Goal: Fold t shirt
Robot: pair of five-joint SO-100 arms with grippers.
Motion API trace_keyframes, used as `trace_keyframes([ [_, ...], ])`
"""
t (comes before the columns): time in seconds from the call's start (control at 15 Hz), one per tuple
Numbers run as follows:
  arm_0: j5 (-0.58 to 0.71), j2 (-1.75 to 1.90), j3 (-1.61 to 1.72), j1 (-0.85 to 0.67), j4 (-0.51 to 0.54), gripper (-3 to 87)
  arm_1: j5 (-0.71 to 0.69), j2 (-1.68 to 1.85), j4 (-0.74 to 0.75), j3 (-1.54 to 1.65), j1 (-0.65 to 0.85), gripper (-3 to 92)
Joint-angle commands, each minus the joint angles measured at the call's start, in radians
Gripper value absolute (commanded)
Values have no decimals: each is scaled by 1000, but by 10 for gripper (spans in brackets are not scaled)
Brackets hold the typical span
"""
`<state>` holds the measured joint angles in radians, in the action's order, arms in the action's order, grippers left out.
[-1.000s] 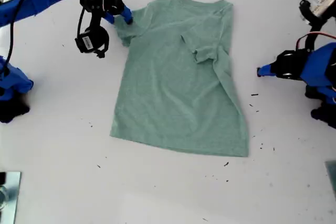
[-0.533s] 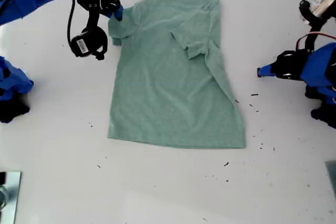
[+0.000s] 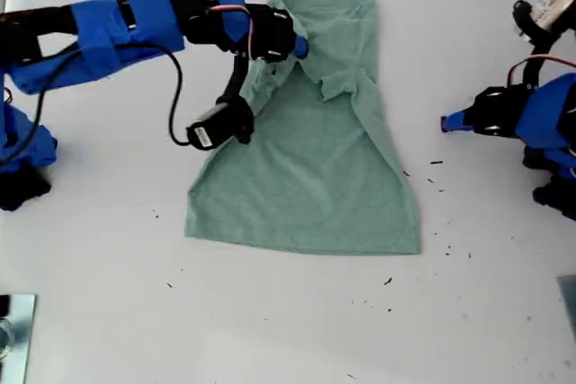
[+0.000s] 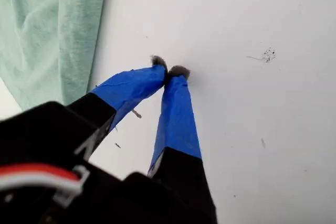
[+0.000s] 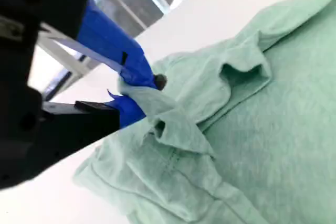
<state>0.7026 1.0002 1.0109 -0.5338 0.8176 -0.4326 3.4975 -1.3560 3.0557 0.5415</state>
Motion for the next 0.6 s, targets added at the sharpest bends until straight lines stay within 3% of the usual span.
trace_keyframes([
  [0.0,-52,-107,-112,-63,14,275,18,11,-11,32,-26,25],
  [0.07,-57,-40,-106,-72,101,349,18,11,-11,32,-28,25],
  [0.13,0,118,-63,-52,150,360,18,11,-11,32,-25,25],
  [0.2,21,293,-55,-34,233,302,17,11,-11,32,-18,25],
  [0.27,-11,454,-57,-35,374,160,17,11,-11,32,-17,36],
  [0.33,-77,591,8,-51,540,149,17,11,-11,32,-17,46],
  [0.4,-132,750,219,-25,607,78,14,11,-11,26,-21,56],
  [0.47,-198,974,571,38,503,23,6,11,-11,25,-21,60],
  [0.53,-264,1223,999,100,287,-2,-5,11,-11,23,-21,59],
])
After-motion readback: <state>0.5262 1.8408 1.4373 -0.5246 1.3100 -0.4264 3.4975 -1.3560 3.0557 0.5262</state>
